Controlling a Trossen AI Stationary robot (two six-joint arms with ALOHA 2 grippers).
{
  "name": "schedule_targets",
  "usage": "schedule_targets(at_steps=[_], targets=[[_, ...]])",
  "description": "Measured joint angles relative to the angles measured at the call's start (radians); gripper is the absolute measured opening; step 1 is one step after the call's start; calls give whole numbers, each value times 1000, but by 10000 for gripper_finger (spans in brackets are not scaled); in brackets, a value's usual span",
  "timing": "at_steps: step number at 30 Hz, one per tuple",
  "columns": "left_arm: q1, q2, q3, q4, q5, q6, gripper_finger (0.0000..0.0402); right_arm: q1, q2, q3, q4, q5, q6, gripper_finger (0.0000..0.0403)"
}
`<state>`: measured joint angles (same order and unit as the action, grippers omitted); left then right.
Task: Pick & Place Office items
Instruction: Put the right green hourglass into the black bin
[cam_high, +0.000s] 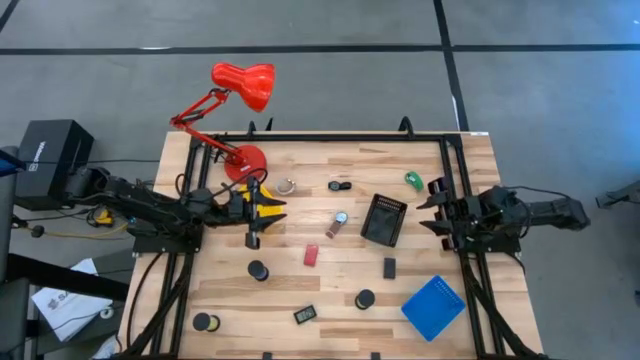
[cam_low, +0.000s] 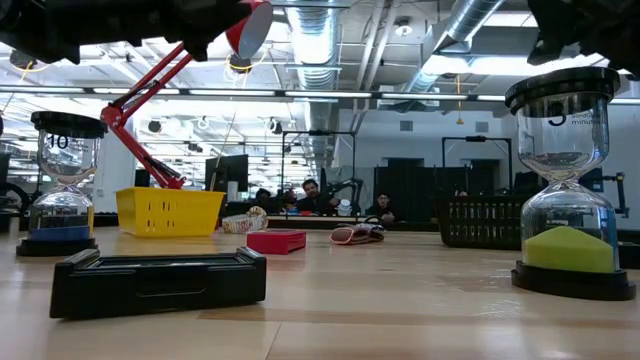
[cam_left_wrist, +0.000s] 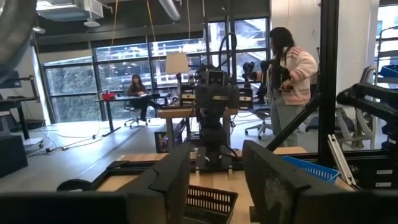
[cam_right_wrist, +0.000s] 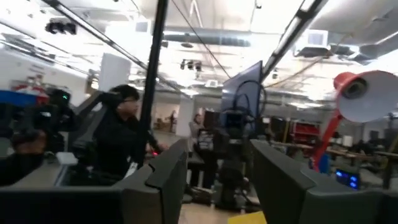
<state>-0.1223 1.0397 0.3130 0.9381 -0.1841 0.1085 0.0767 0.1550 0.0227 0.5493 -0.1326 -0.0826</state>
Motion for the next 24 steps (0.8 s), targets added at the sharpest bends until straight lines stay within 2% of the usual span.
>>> schedule_targets(at_steps=[9,13,24], targets=[[0,-1,0,-1,0,0,190,92,333,2,235,2,27,240],[0,-1,0,0,0,0,195,134,499,48,262,2,30,244],[0,-1,0,5,1,0,191,237,998,303,267,0,23,244]])
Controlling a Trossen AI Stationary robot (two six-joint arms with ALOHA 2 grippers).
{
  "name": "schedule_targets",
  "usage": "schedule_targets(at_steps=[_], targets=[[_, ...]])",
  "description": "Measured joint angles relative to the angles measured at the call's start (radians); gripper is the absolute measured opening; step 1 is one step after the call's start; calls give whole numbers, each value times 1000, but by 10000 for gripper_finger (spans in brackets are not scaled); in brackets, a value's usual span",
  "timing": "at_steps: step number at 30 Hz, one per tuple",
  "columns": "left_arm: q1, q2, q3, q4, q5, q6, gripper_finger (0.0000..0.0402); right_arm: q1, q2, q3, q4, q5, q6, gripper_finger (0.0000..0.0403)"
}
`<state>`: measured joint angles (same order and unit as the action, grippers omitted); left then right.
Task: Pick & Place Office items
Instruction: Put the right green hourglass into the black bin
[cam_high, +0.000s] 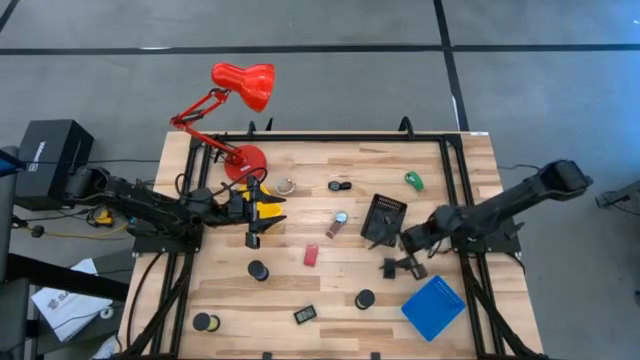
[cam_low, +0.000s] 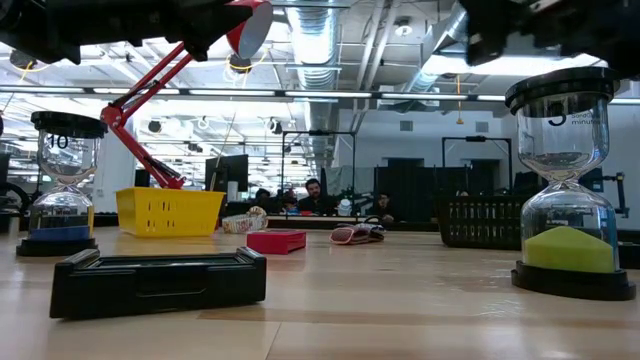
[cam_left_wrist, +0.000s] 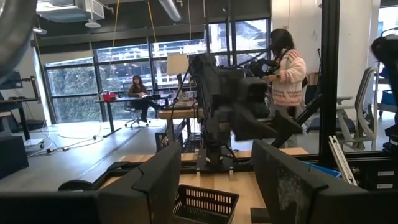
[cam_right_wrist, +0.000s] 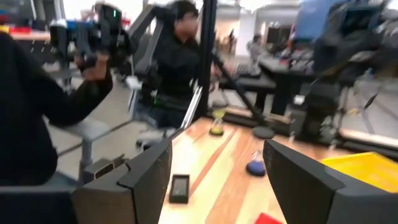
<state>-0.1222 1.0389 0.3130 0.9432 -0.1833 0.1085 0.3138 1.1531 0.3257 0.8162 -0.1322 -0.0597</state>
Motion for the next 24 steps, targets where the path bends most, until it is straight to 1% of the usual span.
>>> schedule_targets(at_steps=[6,11,13,16,19,24], targets=[[0,0,0,2,0,0,190,43,214,116,-40,-33,18,244],[0,0,0,3,1,0,190,63,316,200,-167,-139,97,244],[0,0,0,6,1,0,190,80,343,222,-197,-159,102,244],[0,0,0,9,1,0,190,101,372,250,-228,-152,65,244],[0,0,0,9,2,0,190,106,391,268,-263,-150,63,244],[0,0,0,9,2,0,190,102,392,272,-345,-130,68,244]])
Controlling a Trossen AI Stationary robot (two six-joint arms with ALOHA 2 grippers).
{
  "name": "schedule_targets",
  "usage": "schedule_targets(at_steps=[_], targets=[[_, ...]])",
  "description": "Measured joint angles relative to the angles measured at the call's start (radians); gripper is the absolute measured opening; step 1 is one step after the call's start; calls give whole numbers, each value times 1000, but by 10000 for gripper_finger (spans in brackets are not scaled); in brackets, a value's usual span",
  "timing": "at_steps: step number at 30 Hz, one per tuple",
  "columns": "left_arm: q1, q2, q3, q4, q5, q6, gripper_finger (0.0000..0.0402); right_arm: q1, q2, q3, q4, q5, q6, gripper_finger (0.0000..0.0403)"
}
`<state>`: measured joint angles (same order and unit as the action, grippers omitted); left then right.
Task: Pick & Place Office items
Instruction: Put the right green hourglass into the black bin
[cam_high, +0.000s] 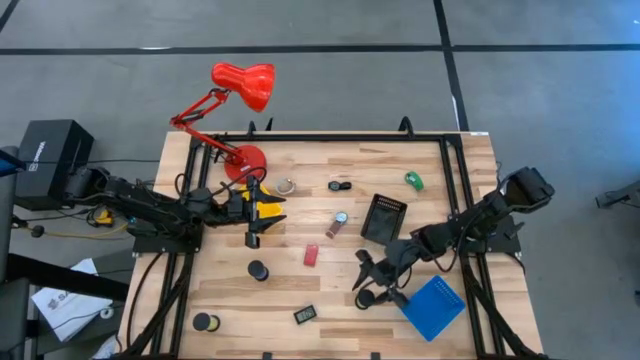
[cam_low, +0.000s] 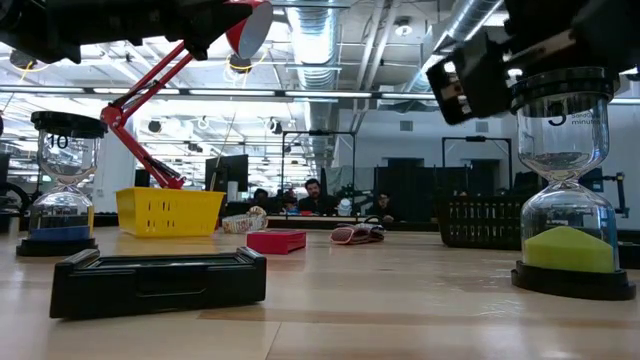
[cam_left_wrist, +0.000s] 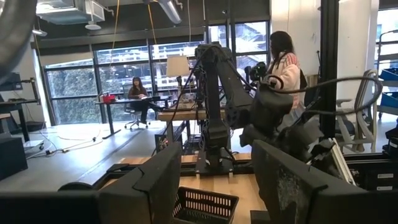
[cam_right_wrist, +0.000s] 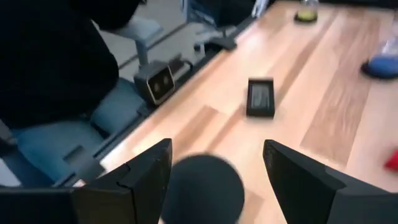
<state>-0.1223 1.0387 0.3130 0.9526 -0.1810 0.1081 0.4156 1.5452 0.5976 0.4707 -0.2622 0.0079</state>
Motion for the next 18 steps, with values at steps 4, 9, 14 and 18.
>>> schedule_targets(at_steps=[4,9,14,18], targets=[[0,0,0,0,0,0,190,-1,0,0,-13,0,4,244],[0,0,0,-1,-1,0,190,3,-19,1,-11,-1,87,244],[0,0,0,-1,-3,0,190,15,-24,1,10,35,105,245],[0,0,0,-1,-3,0,190,28,-12,1,13,50,101,245]])
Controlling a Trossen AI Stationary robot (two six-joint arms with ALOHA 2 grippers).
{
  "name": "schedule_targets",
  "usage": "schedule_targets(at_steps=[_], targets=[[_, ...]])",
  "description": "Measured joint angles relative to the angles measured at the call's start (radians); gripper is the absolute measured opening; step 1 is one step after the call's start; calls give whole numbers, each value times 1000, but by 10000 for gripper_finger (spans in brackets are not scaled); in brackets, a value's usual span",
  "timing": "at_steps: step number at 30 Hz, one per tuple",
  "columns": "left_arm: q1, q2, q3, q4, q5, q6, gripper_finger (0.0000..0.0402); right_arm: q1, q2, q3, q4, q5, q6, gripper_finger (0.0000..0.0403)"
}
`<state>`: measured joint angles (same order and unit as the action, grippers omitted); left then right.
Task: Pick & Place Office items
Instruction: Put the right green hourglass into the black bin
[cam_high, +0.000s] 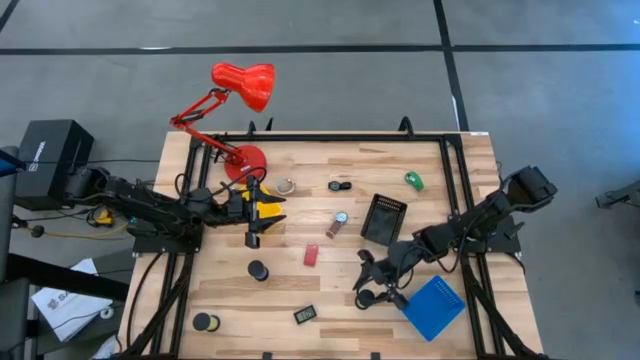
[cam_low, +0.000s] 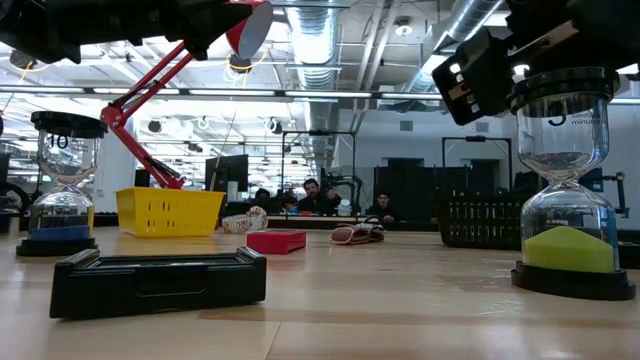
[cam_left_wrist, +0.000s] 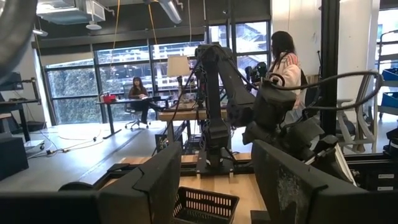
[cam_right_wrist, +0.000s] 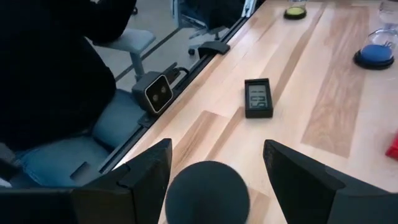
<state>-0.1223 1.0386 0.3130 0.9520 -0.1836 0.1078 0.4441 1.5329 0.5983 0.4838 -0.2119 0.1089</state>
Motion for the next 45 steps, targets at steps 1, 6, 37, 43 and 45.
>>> schedule_targets(at_steps=[1,6,37,43,45], targets=[[0,0,0,0,0,0,190,5,8,0,-1,0,0,245],[0,0,0,0,0,0,190,35,27,-1,8,18,-14,245],[0,0,0,-1,1,0,190,47,26,61,-179,64,-56,245],[0,0,0,0,1,0,190,44,26,61,-196,64,-63,245],[0,0,0,-1,1,0,190,38,26,61,-196,64,-63,244]])
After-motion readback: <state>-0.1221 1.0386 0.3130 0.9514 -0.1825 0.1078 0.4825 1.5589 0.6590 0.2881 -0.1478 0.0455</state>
